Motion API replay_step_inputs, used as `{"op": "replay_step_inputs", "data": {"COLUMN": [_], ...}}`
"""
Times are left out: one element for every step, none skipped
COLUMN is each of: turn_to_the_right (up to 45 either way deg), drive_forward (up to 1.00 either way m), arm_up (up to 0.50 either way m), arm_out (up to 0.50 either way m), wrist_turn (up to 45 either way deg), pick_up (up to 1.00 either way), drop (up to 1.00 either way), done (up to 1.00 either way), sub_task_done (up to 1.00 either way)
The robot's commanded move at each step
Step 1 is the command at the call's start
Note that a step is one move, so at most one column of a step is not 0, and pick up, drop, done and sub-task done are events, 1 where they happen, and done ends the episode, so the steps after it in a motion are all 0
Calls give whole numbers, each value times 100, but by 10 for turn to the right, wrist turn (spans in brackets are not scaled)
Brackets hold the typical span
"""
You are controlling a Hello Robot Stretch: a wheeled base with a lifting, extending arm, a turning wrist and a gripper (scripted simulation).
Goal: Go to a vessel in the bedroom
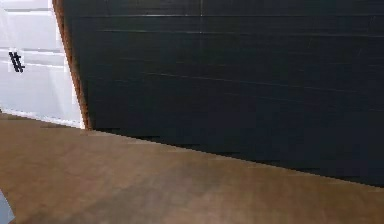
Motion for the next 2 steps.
{"op": "replay_step_inputs", "data": {"turn_to_the_right": [0,-300], "drive_forward": [40,0], "arm_up": [0,0], "arm_out": [0,0], "wrist_turn": [0,0], "pick_up": [0,0], "drop": [0,0], "done": [0,0], "sub_task_done": [0,0]}}
